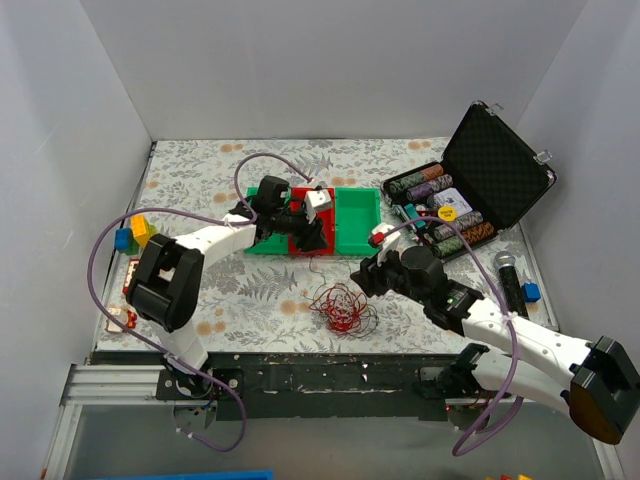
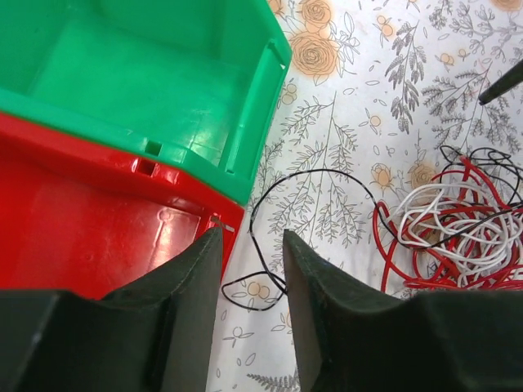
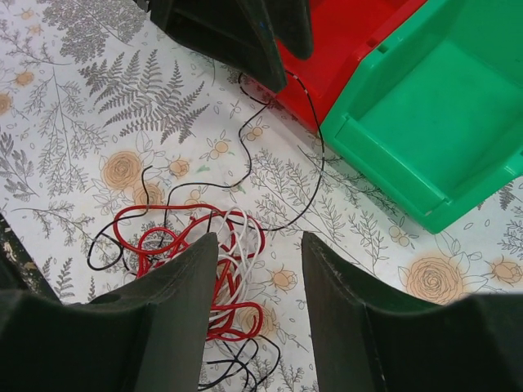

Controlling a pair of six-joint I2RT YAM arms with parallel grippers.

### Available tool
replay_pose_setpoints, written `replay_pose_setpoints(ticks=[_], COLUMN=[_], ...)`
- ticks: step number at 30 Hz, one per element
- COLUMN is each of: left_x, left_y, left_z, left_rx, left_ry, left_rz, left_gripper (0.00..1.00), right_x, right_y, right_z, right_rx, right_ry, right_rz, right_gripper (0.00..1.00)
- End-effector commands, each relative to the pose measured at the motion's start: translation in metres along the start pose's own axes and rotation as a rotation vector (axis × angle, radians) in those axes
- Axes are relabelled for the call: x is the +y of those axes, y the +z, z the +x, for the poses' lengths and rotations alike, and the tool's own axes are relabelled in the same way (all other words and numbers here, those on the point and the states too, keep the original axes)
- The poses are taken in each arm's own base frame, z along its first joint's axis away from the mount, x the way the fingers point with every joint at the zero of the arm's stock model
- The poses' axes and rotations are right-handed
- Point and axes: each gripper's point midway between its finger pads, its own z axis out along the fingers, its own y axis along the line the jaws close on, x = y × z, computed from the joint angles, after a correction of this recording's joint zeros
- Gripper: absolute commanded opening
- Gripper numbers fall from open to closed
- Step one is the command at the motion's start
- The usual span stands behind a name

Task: Untangle the cables

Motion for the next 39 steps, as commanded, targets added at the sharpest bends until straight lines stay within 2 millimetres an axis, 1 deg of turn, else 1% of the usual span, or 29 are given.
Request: replay_pose_setpoints(ticks=[1, 4, 5, 6, 9, 11, 16, 18, 21, 23, 25, 27, 29, 30, 32, 35, 36, 37, 39], left_x=[-0.01, -0.016, -0.017, -0.018, -0.02, -0.024, -0.036, -0.042, -0.049, -0.053, -0.056, -0.056, -0.056, -0.056, -0.056, -0.056, -0.054, -0.052, -0.049], left_y=[0.001, -0.001, -0.002, -0.003, -0.008, -0.013, -0.034, -0.042, -0.052, -0.056, -0.057, -0.056, -0.054, -0.052, -0.049, -0.044, -0.042, -0.041, -0.039], left_z=[-0.011, -0.004, -0.002, 0.001, 0.002, -0.004, -0.047, -0.057, -0.065, -0.065, -0.057, -0.045, -0.03, -0.023, -0.012, -0.005, -0.004, -0.004, -0.002], left_rx=[0.025, 0.082, 0.099, 0.115, 0.126, 0.113, 0.036, 0.012, -0.011, -0.015, -0.003, 0.018, 0.045, 0.057, 0.078, 0.087, 0.091, 0.094, 0.1], left_ry=[0.026, 0.021, 0.017, 0.008, 0.016, 0.023, 0.036, 0.056, 0.07, 0.077, 0.077, 0.079, 0.074, 0.073, 0.087, 0.088, 0.081, 0.082, 0.075], left_rz=[0.097, 0.145, 0.152, 0.157, 0.149, 0.146, 0.145, 0.141, 0.13, 0.127, 0.122, 0.119, 0.119, 0.122, 0.125, 0.13, 0.128, 0.122, 0.116], left_gripper=[0.26, 0.14, 0.11, 0.09, 0.0, 0.0, 0.0, 0.0, 0.0, 0.0, 0.0, 0.0, 0.11, 0.12, 0.12, 0.18, 0.23, 0.33, 0.46], right_x=[-0.004, -0.008, -0.008, -0.004, -0.005, -0.005, -0.006, -0.008, -0.008, -0.008, -0.007, -0.006, -0.006, -0.006, -0.006, -0.008, -0.008, -0.007, -0.007], right_y=[0.003, 0.003, 0.003, 0.003, 0.003, 0.004, 0.008, 0.009, 0.01, 0.011, 0.011, 0.01, 0.009, 0.009, 0.008, 0.007, 0.007, 0.007, 0.008], right_z=[-0.012, -0.014, -0.014, -0.015, -0.018, -0.019, -0.026, -0.028, -0.031, -0.032, -0.032, -0.032, -0.031, -0.032, -0.029, -0.028, -0.027, -0.026, -0.024], right_rx=[-0.043, -0.046, -0.048, -0.048, -0.053, -0.052, -0.049, -0.059, -0.065, -0.07, -0.071, -0.074, -0.075, -0.079, -0.077, -0.078, -0.075, -0.075, -0.068], right_ry=[0.014, 0.018, 0.018, 0.017, 0.016, 0.016, 0.011, 0.01, 0.011, 0.009, 0.012, 0.013, 0.016, 0.015, 0.02, 0.022, 0.021, 0.021, 0.023], right_rz=[0.006, 0.015, 0.017, -0.009, -0.009, -0.009, -0.001, 0.004, 0.005, 0.004, 0.002, -0.002, -0.004, -0.002, -0.001, 0.005, 0.006, 0.004, 0.003], right_gripper=[0.54, 0.54, 0.53, 0.53, 0.53, 0.53, 0.53, 0.53, 0.53, 0.54, 0.54, 0.54, 0.54, 0.54, 0.54, 0.54, 0.54, 0.54, 0.54])
